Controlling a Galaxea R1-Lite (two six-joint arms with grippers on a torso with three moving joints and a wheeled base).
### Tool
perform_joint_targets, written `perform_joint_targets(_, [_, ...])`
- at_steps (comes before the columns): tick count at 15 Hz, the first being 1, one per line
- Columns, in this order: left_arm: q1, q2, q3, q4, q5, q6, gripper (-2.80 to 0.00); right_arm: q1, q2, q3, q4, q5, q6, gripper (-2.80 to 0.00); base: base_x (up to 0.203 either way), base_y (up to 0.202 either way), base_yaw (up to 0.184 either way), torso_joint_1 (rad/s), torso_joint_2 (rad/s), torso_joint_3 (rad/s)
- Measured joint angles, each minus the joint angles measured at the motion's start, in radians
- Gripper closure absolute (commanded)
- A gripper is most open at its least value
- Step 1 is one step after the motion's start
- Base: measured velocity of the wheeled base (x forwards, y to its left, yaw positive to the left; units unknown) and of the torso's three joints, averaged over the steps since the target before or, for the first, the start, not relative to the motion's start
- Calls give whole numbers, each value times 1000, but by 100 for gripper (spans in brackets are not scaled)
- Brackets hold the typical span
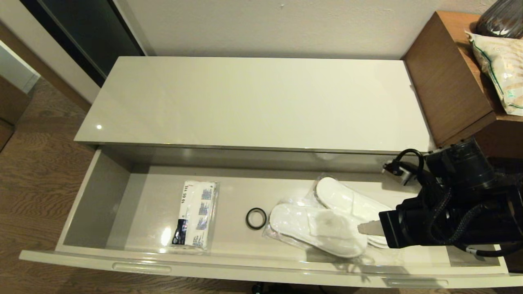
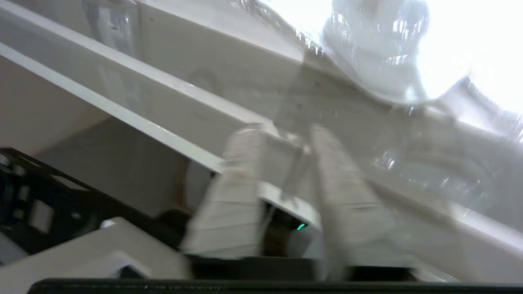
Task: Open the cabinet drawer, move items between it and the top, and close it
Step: Take out the disposable slippers from the drawer
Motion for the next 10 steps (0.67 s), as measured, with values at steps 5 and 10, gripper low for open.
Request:
perform_joint_targets(5, [0, 0, 0, 0, 0, 0, -280, 0, 116, -95, -141, -5, -357, -280, 0, 0, 0, 0, 0, 0])
perform_joint_targets(10, [0, 0, 0, 0, 0, 0, -280, 92, 265, -375, 48, -218, -445, -280, 0, 0, 0, 0, 0, 0])
